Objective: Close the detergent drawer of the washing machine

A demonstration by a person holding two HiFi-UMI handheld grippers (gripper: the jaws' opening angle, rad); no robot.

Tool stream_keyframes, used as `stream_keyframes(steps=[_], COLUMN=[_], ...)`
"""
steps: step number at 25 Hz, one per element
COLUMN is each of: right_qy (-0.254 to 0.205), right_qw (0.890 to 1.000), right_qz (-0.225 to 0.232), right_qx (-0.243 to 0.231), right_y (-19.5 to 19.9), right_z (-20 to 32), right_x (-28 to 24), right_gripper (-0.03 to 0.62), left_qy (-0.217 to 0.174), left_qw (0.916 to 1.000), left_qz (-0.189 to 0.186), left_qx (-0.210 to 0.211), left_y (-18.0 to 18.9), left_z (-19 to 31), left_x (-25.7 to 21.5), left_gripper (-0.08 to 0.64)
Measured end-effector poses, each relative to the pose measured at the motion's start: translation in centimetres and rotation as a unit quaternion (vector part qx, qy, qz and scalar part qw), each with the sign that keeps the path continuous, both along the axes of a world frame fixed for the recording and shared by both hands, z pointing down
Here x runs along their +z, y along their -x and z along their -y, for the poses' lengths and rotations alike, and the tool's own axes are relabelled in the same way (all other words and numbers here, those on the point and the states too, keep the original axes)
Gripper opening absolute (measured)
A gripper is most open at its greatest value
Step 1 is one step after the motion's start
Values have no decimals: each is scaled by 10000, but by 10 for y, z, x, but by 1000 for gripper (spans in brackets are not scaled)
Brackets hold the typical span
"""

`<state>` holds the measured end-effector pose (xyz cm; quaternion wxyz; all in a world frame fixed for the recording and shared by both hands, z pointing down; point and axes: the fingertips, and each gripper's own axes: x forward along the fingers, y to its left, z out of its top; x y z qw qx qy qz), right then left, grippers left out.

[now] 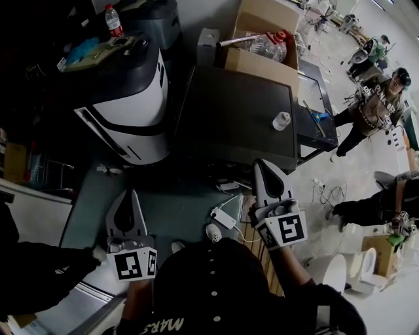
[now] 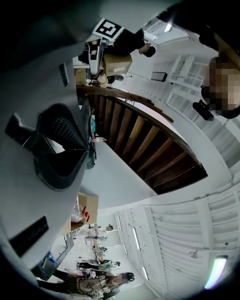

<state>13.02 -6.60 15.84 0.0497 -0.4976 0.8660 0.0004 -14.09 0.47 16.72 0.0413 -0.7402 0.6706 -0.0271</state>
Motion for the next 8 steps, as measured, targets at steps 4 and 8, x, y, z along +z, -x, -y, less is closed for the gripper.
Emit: stream_keyframes(steps=[4,8], right_qy=[92,82], right_qw=[9996,9994], right_qz=[-274,-345], right_qx=[20,-2], right_y=[0,5], right_z=[1,2], right_x=[9,9], right_gripper=[31,31], left_qy=[-25,-25], left_qw=[10000,10000], left_qz=[0,10], left_qx=[-30,-66], left_y=[2,6], left_z=[-1,-2], left_x=[-1,0], left_gripper=[14,14])
